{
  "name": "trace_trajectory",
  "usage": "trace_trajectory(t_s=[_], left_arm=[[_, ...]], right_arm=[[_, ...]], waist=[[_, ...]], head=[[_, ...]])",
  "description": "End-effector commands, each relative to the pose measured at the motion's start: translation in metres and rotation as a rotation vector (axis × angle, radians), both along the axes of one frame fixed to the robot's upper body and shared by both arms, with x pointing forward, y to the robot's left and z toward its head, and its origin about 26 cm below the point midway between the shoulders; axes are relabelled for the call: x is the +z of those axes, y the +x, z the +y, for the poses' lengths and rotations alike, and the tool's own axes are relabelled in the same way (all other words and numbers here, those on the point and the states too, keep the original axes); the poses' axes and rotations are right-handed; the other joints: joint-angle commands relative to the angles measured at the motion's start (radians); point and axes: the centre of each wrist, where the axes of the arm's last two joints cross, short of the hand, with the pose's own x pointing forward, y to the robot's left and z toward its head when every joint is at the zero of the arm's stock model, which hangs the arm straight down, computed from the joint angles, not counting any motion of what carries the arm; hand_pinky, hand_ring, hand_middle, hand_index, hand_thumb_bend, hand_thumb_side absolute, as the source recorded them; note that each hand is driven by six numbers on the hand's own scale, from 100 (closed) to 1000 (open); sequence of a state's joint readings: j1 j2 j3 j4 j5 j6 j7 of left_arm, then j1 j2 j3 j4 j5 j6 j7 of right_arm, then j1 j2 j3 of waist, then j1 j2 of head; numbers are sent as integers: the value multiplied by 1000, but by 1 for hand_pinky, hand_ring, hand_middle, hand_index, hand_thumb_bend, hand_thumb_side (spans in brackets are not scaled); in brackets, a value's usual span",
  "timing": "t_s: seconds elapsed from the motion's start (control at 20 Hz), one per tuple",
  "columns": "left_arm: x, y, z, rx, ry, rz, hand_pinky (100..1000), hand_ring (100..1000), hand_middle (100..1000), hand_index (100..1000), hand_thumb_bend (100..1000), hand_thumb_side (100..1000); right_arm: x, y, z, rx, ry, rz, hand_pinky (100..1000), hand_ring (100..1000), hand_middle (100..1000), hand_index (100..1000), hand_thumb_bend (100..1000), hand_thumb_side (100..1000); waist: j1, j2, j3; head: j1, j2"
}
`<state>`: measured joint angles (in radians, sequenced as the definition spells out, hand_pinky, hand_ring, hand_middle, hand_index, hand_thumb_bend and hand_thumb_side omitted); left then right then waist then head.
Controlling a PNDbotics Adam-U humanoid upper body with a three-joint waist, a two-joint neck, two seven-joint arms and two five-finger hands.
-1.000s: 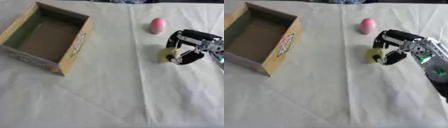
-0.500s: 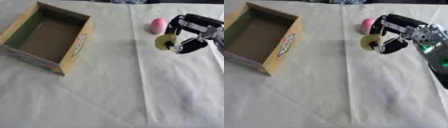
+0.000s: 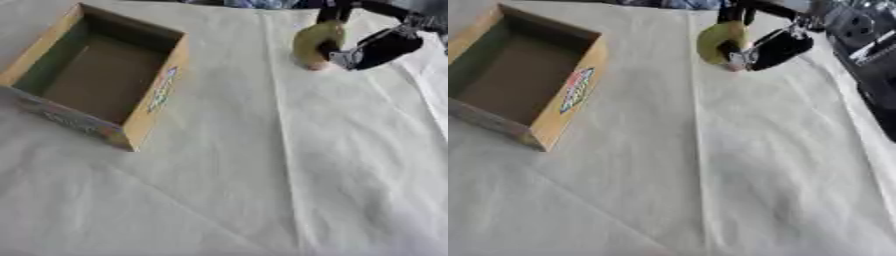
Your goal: Pick up objects on the table and place them in the box.
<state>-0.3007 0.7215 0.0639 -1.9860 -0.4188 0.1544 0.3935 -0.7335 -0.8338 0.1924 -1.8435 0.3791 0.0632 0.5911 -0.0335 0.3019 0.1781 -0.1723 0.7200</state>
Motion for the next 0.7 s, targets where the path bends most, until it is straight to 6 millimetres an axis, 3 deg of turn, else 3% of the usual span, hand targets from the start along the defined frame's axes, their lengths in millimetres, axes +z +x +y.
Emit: trace_trajectory(t_s=[0.05, 0.25, 0.7], left_arm=[[11, -3, 0, -9, 33, -28, 709, 821, 1000, 805, 389, 1000], [11, -3, 0, -12, 33, -30, 708, 821, 1000, 804, 390, 1000], [13, -2, -3, -25, 19, -49, 706, 821, 1000, 804, 392, 1000]], right_arm=[[13, 4, 11, 42, 11, -11, 602, 619, 536, 584, 100, 100], [23, 14, 30, 105, 38, -4, 594, 615, 533, 583, 100, 100], [35, 36, 86, 262, 100, 52, 581, 608, 526, 582, 100, 100]], waist=[[2, -22, 1], [0, -25, 1], [3, -32, 8]], head=[[10, 6], [3, 7], [-58, -10]])
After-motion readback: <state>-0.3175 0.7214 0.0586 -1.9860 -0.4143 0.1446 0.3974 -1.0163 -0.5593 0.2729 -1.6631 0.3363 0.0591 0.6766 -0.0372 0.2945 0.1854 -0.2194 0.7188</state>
